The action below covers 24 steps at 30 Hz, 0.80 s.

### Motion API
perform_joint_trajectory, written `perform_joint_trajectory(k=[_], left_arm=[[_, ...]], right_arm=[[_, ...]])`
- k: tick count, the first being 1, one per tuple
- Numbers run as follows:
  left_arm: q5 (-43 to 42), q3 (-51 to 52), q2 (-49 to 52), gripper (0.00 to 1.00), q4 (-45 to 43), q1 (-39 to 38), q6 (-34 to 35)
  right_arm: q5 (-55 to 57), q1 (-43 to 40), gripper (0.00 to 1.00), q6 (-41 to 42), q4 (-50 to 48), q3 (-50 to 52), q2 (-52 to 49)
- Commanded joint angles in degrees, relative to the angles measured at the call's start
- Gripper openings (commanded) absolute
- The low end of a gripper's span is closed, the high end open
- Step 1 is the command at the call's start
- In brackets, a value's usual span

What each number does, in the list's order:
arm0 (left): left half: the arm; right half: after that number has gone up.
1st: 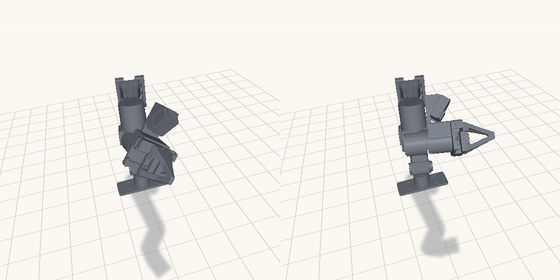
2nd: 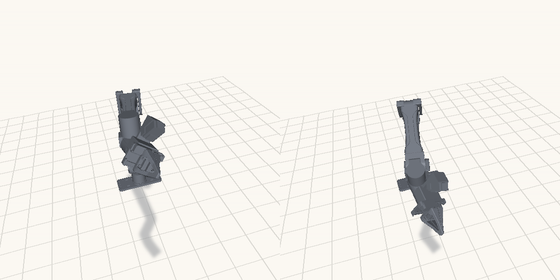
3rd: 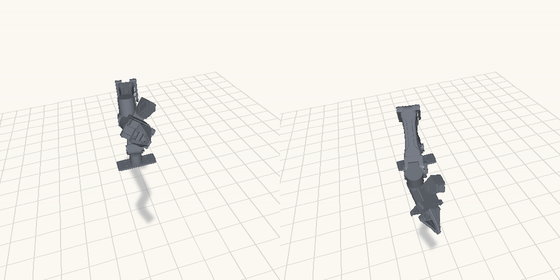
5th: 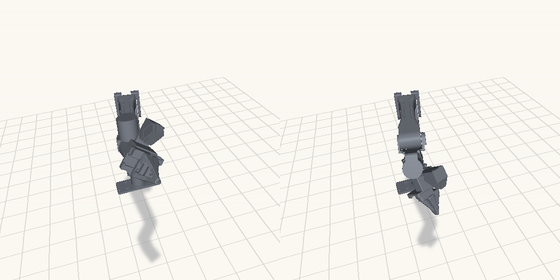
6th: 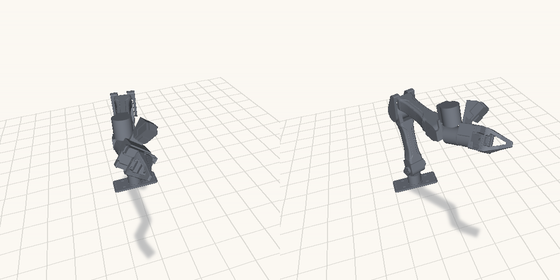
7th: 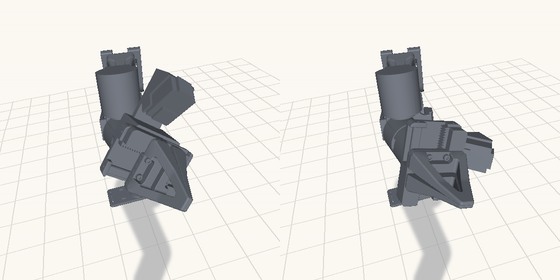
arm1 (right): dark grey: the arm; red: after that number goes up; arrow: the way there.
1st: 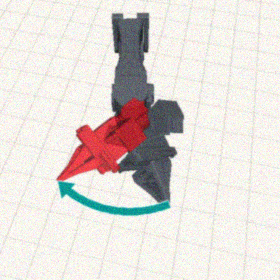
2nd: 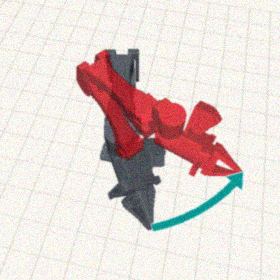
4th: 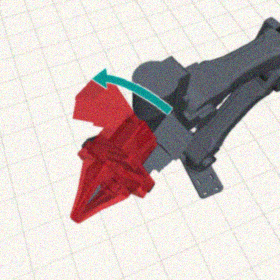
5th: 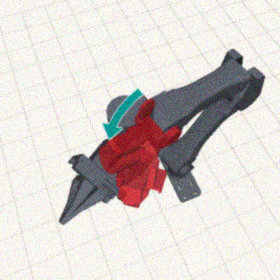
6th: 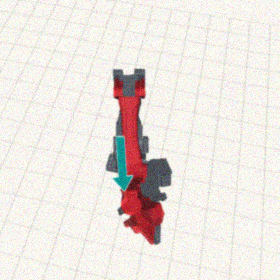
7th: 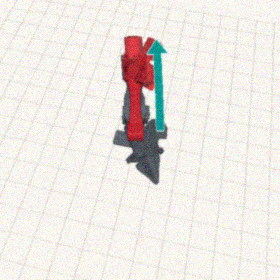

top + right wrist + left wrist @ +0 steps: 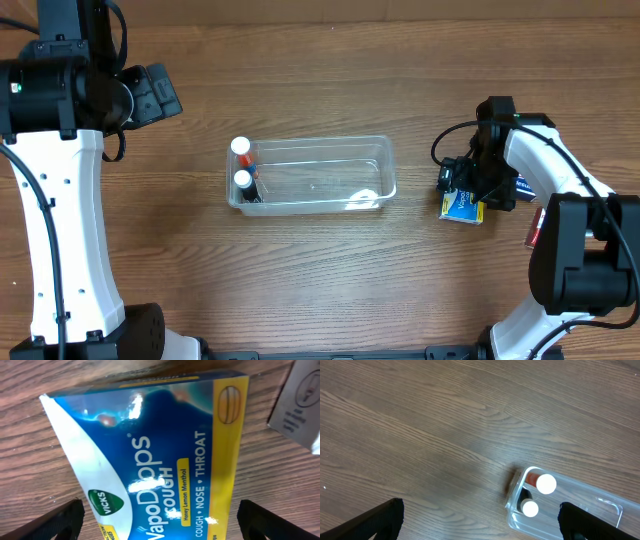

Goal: Pack container

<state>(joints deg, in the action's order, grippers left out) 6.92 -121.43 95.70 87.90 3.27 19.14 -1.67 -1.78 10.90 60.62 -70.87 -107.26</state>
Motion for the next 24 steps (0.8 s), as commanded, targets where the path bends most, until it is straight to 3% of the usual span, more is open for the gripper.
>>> perform_joint_trajectory(k=[1, 15, 24], left_arm=[[0.55, 0.2, 0.28, 1.0, -0.13, 0.2, 0.33], [0.52, 0.2, 0.28, 1.0, 0.44, 0.2, 0.33], [0.52, 0.2, 0.28, 1.0, 0.81, 0.2, 0.33]], right_arm=[[-0.98, -0.07, 1.0, -0.9, -0.59, -1.01, -0.24], [-0.79, -0.07, 1.0, -0.87, -5.68, 2.69, -0.24], [-0.81, -0.07, 0.87, -0.85, -6.82, 5.42, -0.24]])
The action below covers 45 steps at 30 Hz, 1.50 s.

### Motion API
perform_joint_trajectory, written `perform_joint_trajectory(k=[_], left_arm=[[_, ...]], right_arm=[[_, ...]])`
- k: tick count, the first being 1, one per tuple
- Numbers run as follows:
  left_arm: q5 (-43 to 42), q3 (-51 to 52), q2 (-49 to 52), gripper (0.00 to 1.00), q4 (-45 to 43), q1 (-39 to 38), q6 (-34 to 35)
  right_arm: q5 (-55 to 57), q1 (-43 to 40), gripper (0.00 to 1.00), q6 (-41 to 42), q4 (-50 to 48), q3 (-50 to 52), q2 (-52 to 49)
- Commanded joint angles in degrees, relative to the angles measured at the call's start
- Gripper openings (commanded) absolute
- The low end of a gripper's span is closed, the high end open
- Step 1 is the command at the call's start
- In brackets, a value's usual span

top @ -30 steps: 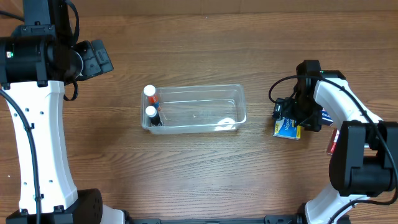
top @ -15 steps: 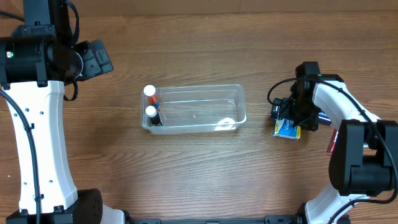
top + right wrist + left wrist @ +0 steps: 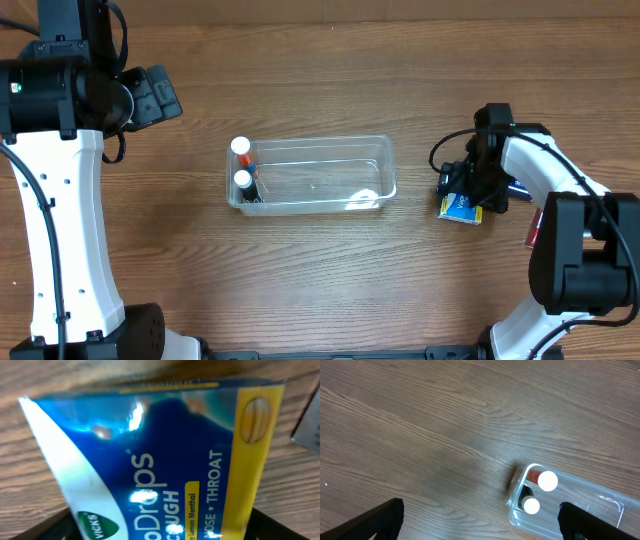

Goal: Pack container

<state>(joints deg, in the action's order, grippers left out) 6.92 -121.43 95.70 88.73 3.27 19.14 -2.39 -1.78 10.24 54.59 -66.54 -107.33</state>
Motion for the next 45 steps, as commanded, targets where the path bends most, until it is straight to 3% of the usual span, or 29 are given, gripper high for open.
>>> perform_joint_trajectory(k=[1, 5, 8, 12, 16, 19, 21, 25, 30, 37, 42, 45], left_arm=[[0.52, 0.2, 0.28, 1.0, -0.02, 0.2, 0.33], [0.52, 0.2, 0.28, 1.0, -0.02, 0.2, 0.33], [0.55, 0.2, 0.28, 1.0, -0.04, 0.2, 0.15], [0.55, 0.2, 0.28, 1.0, -0.07, 0.2, 0.15], [0.55, 0.2, 0.28, 1.0, -0.04, 0.2, 0.15], [0.55, 0.2, 0.28, 1.0, -0.04, 0.2, 0.17], [0.52, 0.2, 0.28, 1.0, -0.04, 0.17, 0.17], [0.55, 0.2, 0.28, 1.0, -0.02, 0.2, 0.17], [0.55, 0.2, 0.28, 1.0, -0.04, 0.2, 0.15], [0.55, 0.2, 0.28, 1.0, 0.0, 0.2, 0.15], [0.55, 0.2, 0.28, 1.0, -0.02, 0.2, 0.15], [0.55, 0.2, 0.28, 1.0, 0.0, 0.2, 0.15]], right_arm=[[-0.07, -0.07, 0.86, -0.2, -0.98, 1.14, -0.17], [-0.09, -0.07, 0.7, -0.2, -1.68, 1.01, -0.17], [-0.11, -0.07, 0.7, 0.09, 0.85, -2.21, -0.13], [-0.28, 1.25, 0.7, 0.24, 12.07, -14.69, 1.51], [-0.28, 9.53, 0.7, 0.26, 16.37, -24.96, 9.55], [-0.24, 18.95, 0.7, 3.52, 13.79, -25.24, 15.28], [0.37, 25.4, 0.7, 6.32, 13.16, -24.63, 14.67], [0.31, 30.69, 0.7, 8.48, 7.74, -19.41, 10.08], [0.33, 31.19, 0.7, 8.48, 5.01, -16.28, 3.06], [0.37, 30.97, 0.72, 8.46, 0.55, -14.82, 1.53], [0.37, 30.97, 0.92, 8.46, 0.55, -14.84, 1.53], [0.57, 30.97, 0.92, 8.46, 0.28, -14.84, 1.53]])
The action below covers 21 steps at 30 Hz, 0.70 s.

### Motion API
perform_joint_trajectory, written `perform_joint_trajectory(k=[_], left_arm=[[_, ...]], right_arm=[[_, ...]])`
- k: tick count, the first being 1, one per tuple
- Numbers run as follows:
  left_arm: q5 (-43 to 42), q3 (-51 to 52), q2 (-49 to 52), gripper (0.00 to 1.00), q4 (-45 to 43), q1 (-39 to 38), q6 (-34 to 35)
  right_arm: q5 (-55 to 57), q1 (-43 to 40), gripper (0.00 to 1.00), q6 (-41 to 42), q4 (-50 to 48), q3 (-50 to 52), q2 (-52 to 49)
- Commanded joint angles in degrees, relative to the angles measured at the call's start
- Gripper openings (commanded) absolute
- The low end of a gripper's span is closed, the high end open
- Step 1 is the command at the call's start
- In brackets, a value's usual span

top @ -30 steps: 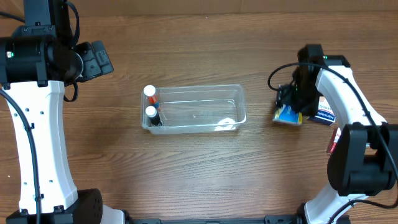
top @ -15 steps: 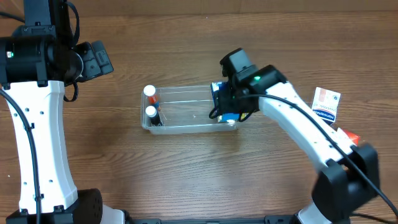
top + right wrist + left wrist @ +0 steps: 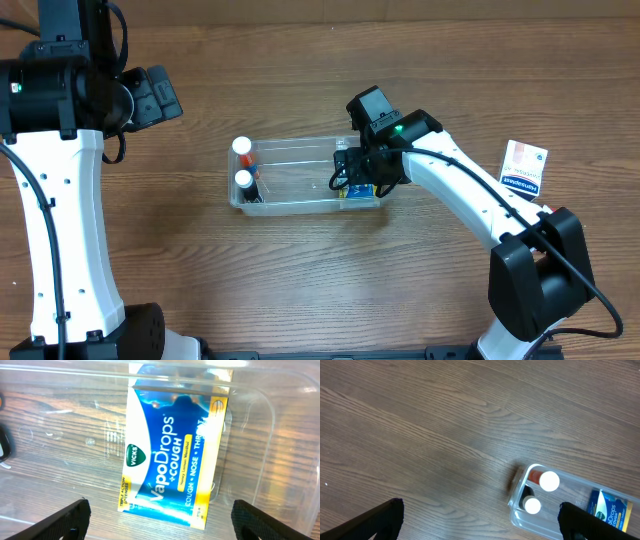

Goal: Pack container
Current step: 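Carry the VapoDrops box into the container's right end and release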

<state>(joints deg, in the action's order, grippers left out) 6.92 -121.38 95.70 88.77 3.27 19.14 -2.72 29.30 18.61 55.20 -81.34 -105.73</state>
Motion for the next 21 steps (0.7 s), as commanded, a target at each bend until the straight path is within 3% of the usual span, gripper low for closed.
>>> perform_joint_trajectory(k=[1, 4, 7, 9, 12, 17, 21], left_arm=[[0.55, 0.15, 0.28, 1.0, 0.0, 0.2, 0.15], [0.57, 0.15, 0.28, 1.0, 0.11, 0.2, 0.13], [0.59, 0.15, 0.28, 1.0, 0.52, 0.2, 0.13], [0.59, 0.15, 0.28, 1.0, 0.59, 0.2, 0.13], [0.57, 0.15, 0.28, 1.0, 0.55, 0.2, 0.13], [0.57, 0.15, 0.28, 1.0, 0.5, 0.2, 0.15], [0.59, 0.15, 0.28, 1.0, 0.39, 0.2, 0.13]], right_arm=[[1.38, -0.11, 0.92, 0.09, -0.52, -0.04, -0.07], [5.31, -0.11, 0.94, 0.11, 1.09, -3.15, 1.22], [12.11, -2.67, 1.0, 0.13, 5.25, -12.46, 7.63], [13.88, -7.8, 1.0, 0.09, 7.91, -16.7, 11.52], [13.55, -23.04, 1.0, -1.66, 10.73, -18.16, 14.67], [5.53, -45.0, 1.0, -11.45, 12.2, -12.52, 5.66], [5.42, -47.43, 1.0, -14.64, 11.85, -11.61, -3.69]])
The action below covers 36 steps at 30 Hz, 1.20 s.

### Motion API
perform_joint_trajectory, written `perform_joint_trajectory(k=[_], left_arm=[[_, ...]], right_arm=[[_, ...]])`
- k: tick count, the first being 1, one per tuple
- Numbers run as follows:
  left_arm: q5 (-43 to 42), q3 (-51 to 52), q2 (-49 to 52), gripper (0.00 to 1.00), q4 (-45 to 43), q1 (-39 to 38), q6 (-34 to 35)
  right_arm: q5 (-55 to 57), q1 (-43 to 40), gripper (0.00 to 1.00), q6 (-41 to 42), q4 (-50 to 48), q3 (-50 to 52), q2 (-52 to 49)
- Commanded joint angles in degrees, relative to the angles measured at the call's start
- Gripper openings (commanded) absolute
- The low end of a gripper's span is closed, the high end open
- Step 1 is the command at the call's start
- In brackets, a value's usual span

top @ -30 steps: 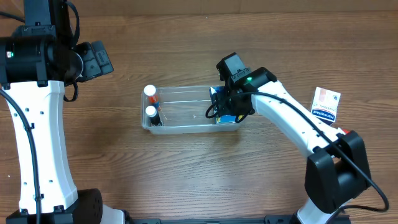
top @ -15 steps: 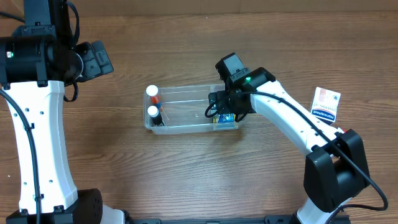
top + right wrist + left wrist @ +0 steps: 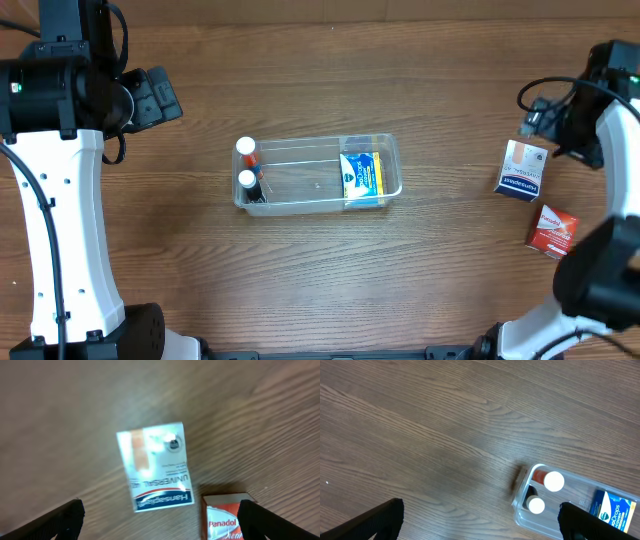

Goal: Pack container
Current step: 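Carry the VapoDrops box into the container's right end and release, then grasp the white Hansaplast box with the right gripper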

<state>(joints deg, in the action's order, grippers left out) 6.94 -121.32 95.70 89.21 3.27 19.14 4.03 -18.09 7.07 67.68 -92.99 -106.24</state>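
Observation:
A clear plastic container (image 3: pixel 300 142) lies mid-table. Two white-capped bottles (image 3: pixel 245 147) stand at its left end, and a blue-and-yellow VapoDrops box (image 3: pixel 361 176) lies at its right end. On the table at the far right are a white Hansaplast box (image 3: pixel 522 170) and a red Panadol box (image 3: pixel 552 230). My right gripper (image 3: pixel 160 522) hovers open above the Hansaplast box (image 3: pixel 156 474), holding nothing. My left gripper (image 3: pixel 480 522) is open and high over bare table, to the left of the container (image 3: pixel 520 510).
The Panadol box (image 3: pixel 227 520) lies close beside the Hansaplast box, at its lower right in the right wrist view. The left arm's white link (image 3: pixel 60 220) runs down the left side of the table.
My right gripper was open over the container with the VapoDrops box lying inside; now it is at the far right above the Hansaplast box. The container sits slightly further right. The left arm has not moved.
My right gripper was open over the VapoDrops box on the table at the right, then lower with its fingers around it. Later the box lay in the container's right end under the open gripper. The gripper is now back at the right.

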Motion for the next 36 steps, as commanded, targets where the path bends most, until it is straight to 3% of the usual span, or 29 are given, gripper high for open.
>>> perform_joint_trajectory(k=[1, 7, 17, 23, 27, 30, 32, 36], left_arm=[[0.55, 0.09, 0.28, 1.0, -0.07, 0.2, 0.13], [0.55, 0.09, 0.28, 1.0, -0.5, 0.2, 0.15], [0.57, 0.09, 0.28, 1.0, -0.5, 0.2, 0.13], [0.57, 0.09, 0.28, 1.0, -0.5, 0.2, 0.13], [0.57, 0.09, 0.28, 1.0, -0.52, 0.2, 0.13], [0.57, 0.09, 0.28, 1.0, -0.5, 0.2, 0.13], [0.55, 0.09, 0.28, 1.0, -0.52, 0.2, 0.13], [0.55, 0.09, 0.28, 1.0, -0.52, 0.2, 0.13]], right_arm=[[-1.33, -0.04, 1.0, -3.13, -0.81, 0.04, -4.68], [-2.86, -0.04, 1.0, -4.22, -1.01, 0.04, -13.92], [-2.89, -0.04, 0.99, -4.13, -8.04, 7.65, -14.82], [-2.91, -0.04, 0.79, -4.11, -8.2, 7.32, -14.75], [-4.26, 0.07, 0.73, -4.09, -5.18, 3.72, -14.4], [-8.41, 0.11, 0.73, -3.87, -1.25, -0.85, -10.78], [-11.19, 1.31, 0.73, -2.08, 0.04, -1.75, -1.73], [-12.09, 9.18, 0.73, -1.66, 2.12, -1.75, 9.84]])
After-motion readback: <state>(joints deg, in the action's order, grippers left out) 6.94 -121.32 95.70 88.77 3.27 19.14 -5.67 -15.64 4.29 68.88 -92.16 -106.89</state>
